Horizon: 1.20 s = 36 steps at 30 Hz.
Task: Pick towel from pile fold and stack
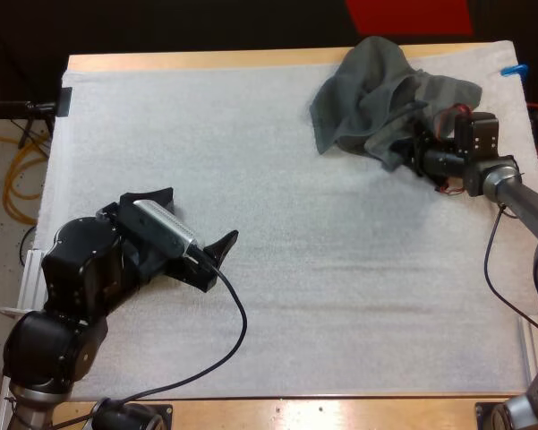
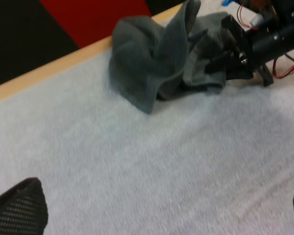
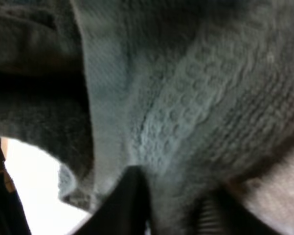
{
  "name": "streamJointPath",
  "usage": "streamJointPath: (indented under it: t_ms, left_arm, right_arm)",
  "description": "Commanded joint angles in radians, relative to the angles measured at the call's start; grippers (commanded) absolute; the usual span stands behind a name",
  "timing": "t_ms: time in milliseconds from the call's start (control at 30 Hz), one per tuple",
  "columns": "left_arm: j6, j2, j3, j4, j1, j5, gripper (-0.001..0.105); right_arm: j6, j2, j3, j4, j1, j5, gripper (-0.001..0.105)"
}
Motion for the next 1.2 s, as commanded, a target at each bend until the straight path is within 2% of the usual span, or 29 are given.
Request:
streamJointPath:
  t_ms: [0,33,133,200,233,400,500,700,933,1033,1100,1167]
  left_arm:
    - [-0.002,0.001,-0.007,-0.036,-0.005,0.013,0.104]
    - [-0.002,0.001,-0.007,-0.038,-0.005,0.018,0.104]
    - [-0.002,0.001,-0.007,-0.087,-0.005,0.03,0.104]
    - [-0.002,0.001,-0.005,-0.111,-0.005,0.039,0.104]
    - [-0.002,0.001,-0.005,-0.113,-0.005,0.047,0.104]
    - [-0.002,0.001,-0.005,-0.1,-0.005,0.135,0.104]
    - [-0.002,0.001,-0.005,-0.074,-0.005,0.143,0.104]
    - [-0.002,-0.002,-0.007,0.014,-0.005,0.157,0.104]
    - [-0.004,-0.002,-0.007,0.114,-0.005,0.222,0.104]
    - [-0.004,-0.002,-0.007,0.138,-0.005,0.224,0.104]
    - [-0.004,-0.002,-0.007,0.155,-0.005,0.224,0.104]
    - [-0.004,-0.002,-0.007,0.167,-0.005,0.224,0.104]
  right_arm:
    - [-0.018,-0.011,-0.011,-0.038,0.001,-0.022,0.0]
    - [-0.027,-0.017,-0.011,-0.038,0.001,-0.028,0.0]
    - [-0.153,-0.071,-0.011,-0.024,0.005,-0.031,0.0]
    - [-0.298,-0.161,-0.011,0.019,0.012,0.014,0.0]
    - [-0.323,-0.188,-0.011,0.035,0.014,0.024,0.0]
    - [-0.656,-0.453,-0.011,0.163,0.036,0.203,0.0]
    - [-0.783,-0.587,-0.011,0.225,0.039,0.276,0.0]
    - [-0.873,-0.815,-0.011,0.372,0.039,0.395,0.0]
    - [-0.869,-0.907,-0.002,0.646,0.086,0.403,0.0]
    - [-0.863,-0.903,0.029,0.731,0.183,0.39,0.0]
    - [-0.863,-0.903,0.045,0.782,0.312,0.342,0.0]
    - [-0.842,-0.903,0.028,0.826,0.42,0.341,0.0]
